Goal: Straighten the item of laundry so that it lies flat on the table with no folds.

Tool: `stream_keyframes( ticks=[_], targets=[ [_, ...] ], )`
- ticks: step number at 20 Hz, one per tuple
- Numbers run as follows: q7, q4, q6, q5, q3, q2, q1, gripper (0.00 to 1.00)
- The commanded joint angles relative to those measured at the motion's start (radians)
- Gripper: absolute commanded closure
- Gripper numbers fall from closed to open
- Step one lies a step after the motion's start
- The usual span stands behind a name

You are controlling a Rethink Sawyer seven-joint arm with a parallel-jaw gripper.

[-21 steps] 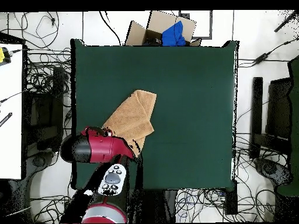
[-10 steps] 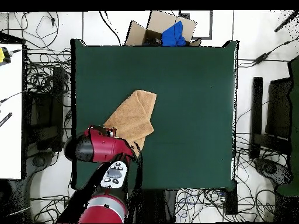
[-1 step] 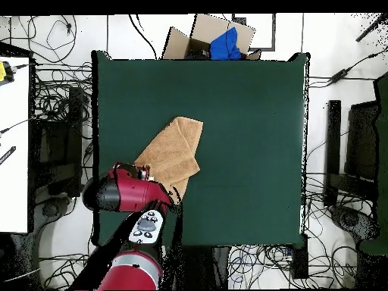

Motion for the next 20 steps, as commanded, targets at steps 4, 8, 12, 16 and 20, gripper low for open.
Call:
stream_keyframes(
  ticks=[4, 8, 12, 16, 20],
  targets=[
    [0.213, 0.112, -0.013, 0.004, 0.079, -0.054, -0.106, 0.00],
    [0.145, 0.141, 0.070, -0.028, 0.085, -0.128, -0.173, 0.00],
    [0.098, 0.130, 0.103, -0.052, 0.089, -0.164, -0.218, 0.00],
    [0.097, 0.138, 0.094, -0.061, 0.127, -0.180, -0.253, 0.00],
    [0.092, 0.138, 0.110, -0.075, 0.132, -0.176, -0.257, 0.00]
  ],
)
